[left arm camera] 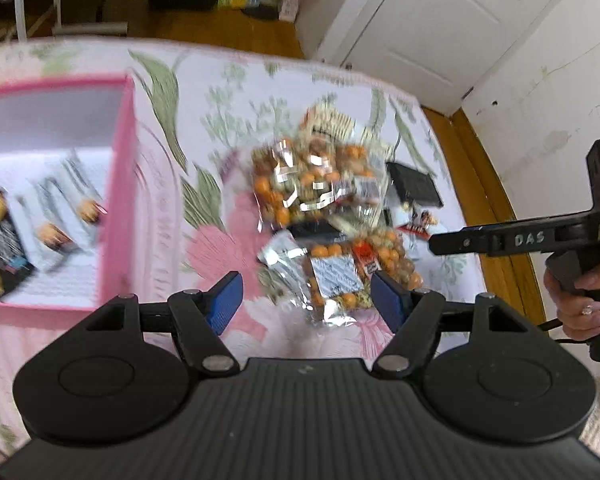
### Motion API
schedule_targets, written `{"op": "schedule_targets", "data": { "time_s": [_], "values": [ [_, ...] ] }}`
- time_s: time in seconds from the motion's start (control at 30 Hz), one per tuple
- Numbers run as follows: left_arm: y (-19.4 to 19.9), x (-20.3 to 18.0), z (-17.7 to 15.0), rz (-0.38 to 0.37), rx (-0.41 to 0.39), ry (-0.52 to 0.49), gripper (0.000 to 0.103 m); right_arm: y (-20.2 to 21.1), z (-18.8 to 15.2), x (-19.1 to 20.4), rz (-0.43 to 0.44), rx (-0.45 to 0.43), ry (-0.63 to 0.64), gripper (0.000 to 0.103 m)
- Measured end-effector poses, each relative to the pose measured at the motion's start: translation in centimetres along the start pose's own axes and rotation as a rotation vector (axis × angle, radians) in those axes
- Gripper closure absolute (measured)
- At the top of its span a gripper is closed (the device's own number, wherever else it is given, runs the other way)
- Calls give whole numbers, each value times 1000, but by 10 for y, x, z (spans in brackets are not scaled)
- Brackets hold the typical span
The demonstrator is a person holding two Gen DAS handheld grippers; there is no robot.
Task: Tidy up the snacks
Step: 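Grasp the bag of coated peanuts from the pile with the left gripper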
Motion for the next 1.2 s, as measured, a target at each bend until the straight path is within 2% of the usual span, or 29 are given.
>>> {"op": "schedule_targets", "data": {
  "time_s": [0.2, 0.37, 0.5, 0.6, 0.67, 0.7, 0.9, 0.97, 1.03, 1.2],
  "values": [
    [-55, 20, -27, -13, 44, 58, 33, -42, 4, -52, -16, 127, -132, 22],
    [-74, 32, -39, -87, 17, 126, 33, -68, 3, -57, 49, 210, -147, 22],
    [-83, 29, -41, -143, 9, 159, 35, -77, 4, -51, 98, 223, -153, 24],
    [-88, 23, -41, -169, 8, 157, 37, -83, 6, -48, 118, 226, -148, 31],
    [-94, 21, -42, -181, 16, 167, 45, -85, 6, -44, 142, 239, -152, 37],
    [-95, 20, -44, -190, 24, 171, 52, -85, 6, -42, 144, 242, -153, 37],
    [-102, 10, -47, -187, 34, 139, 55, -90, 1, -34, 107, 248, -131, 36],
    [-106, 10, -49, -199, 55, 150, 55, -95, -1, -32, 91, 258, -117, 26],
    [-108, 8, -50, -188, 62, 160, 55, -102, -7, -24, 69, 263, -81, 23],
    [-99, 1, -50, -149, 36, 123, 58, -97, -10, -9, 20, 226, -69, 28]
  ]
}}
Point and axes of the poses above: each gripper's, at about its wrist camera, not at the fingertips, and y roughly against the way its jaws point, x to its left, z to its top, the point moved 3 cm from there along -y, roughly the way its jaws point, and after that the axes turned 12 degrees about -y, right-handed, at the moved point
